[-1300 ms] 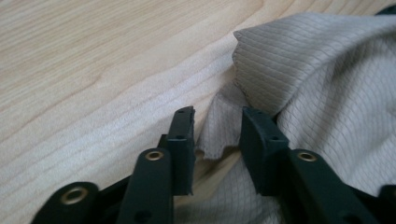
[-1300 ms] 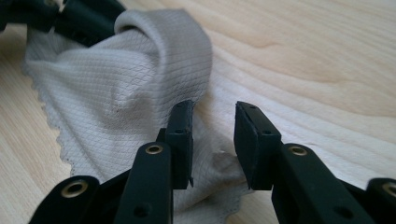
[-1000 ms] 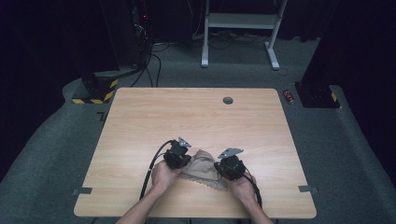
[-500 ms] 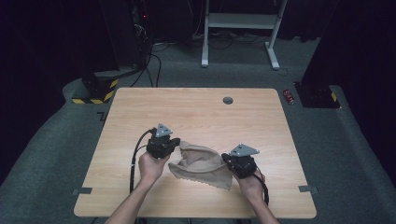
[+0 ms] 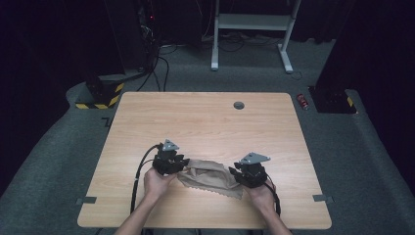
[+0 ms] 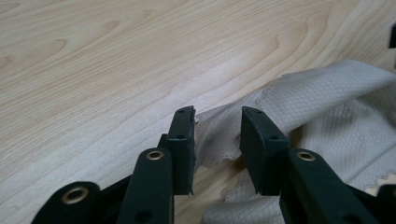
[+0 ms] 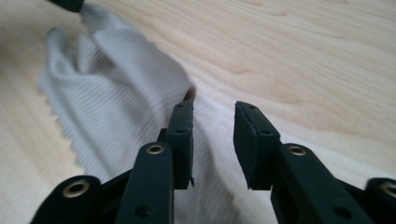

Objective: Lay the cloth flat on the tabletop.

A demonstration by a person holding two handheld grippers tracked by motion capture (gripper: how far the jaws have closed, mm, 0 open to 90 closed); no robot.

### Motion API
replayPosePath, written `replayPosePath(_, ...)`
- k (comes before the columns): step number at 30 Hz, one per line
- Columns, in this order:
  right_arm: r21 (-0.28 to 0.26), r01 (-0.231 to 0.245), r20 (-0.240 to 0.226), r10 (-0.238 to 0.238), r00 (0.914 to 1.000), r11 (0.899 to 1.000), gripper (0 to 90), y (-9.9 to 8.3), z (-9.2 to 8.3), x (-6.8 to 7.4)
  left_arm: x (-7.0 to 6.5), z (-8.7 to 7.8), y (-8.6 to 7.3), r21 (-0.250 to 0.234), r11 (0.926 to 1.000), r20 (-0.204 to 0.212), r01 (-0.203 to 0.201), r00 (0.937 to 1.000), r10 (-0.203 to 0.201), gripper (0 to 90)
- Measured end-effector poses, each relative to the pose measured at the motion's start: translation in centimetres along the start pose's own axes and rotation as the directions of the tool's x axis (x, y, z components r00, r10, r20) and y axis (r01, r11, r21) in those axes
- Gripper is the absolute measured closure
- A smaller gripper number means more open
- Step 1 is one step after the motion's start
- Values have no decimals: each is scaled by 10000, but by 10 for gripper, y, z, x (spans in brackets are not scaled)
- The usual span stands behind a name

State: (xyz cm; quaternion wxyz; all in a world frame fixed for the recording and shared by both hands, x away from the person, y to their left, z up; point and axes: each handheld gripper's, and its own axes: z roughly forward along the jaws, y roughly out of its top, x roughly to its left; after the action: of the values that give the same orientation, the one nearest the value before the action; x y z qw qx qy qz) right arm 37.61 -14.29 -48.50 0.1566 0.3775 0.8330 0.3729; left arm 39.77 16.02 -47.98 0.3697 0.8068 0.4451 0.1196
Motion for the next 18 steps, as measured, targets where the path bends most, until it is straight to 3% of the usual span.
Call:
replayPosePath(5,909,205,-30,-203,9998,9957,655,5,24,2,-5,17,-3,601,9981,-112,-167,9998,174,644)
replayPosePath(9,1565,129,-400,-67,9992,9876,823,1,35,5,-8,27,-10,806,9967,-180,-127,9997,142,637)
replayPosePath(10,1578,366,-426,-302,9986,9868,879,1,35,5,-8,28,-11,929,9955,-180,-167,9997,185,635)
replayPosePath(14,1380,377,-353,-331,9988,9897,896,4,27,5,-10,30,-11,995,9947,-307,-263,9991,295,638)
replayPosePath(16,982,482,-205,-464,9987,9940,897,7,19,4,-9,30,-11,992,9946,-389,-296,9987,336,666)
replayPosePath(17,475,576,-6,-577,9983,9972,897,11,8,5,-9,30,-11,1006,9945,-414,-288,9986,331,706)
replayPosePath(18,475,576,-6,-577,9983,9972,897,11,8,5,-8,30,-11,986,9950,-402,-185,9989,226,706)
